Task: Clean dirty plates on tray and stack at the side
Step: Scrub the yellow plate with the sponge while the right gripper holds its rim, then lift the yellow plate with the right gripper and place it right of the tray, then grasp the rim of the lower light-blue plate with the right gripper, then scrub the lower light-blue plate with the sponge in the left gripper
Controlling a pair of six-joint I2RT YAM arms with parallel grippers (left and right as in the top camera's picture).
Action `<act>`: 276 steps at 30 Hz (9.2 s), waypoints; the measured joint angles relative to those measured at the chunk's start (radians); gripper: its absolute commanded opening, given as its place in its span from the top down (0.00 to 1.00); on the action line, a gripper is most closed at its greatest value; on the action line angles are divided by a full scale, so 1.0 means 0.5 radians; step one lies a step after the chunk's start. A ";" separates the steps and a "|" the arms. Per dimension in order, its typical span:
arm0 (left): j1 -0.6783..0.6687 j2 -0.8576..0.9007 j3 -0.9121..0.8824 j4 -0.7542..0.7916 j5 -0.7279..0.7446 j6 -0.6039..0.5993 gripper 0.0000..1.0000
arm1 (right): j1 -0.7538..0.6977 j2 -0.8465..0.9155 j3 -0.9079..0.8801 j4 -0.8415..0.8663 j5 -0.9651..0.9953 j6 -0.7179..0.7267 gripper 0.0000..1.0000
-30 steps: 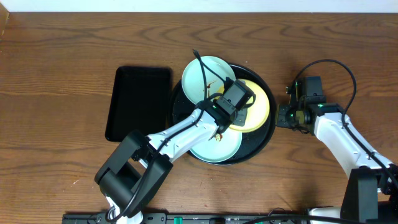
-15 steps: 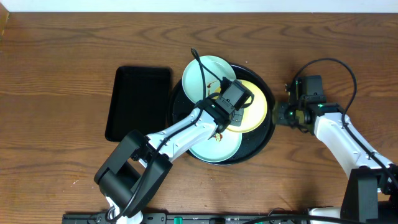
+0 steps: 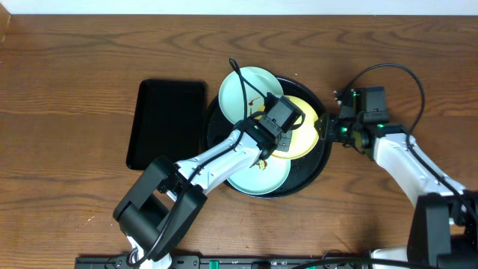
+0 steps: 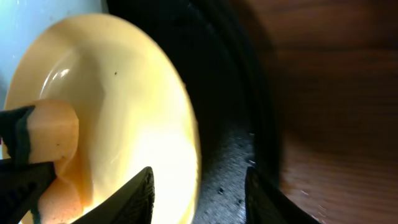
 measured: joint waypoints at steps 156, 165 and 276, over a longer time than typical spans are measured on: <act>1.401 -0.185 -0.077 -0.729 0.217 0.755 0.92 | -0.602 -0.228 0.009 -0.257 0.837 -0.079 0.46; 1.401 -0.185 -0.272 -0.508 0.280 0.755 0.92 | -0.322 -0.328 0.009 -0.181 -0.033 -0.320 0.45; 0.323 -0.416 -0.308 -0.023 0.860 0.027 0.93 | 0.571 0.271 0.049 -0.257 0.082 -0.065 0.99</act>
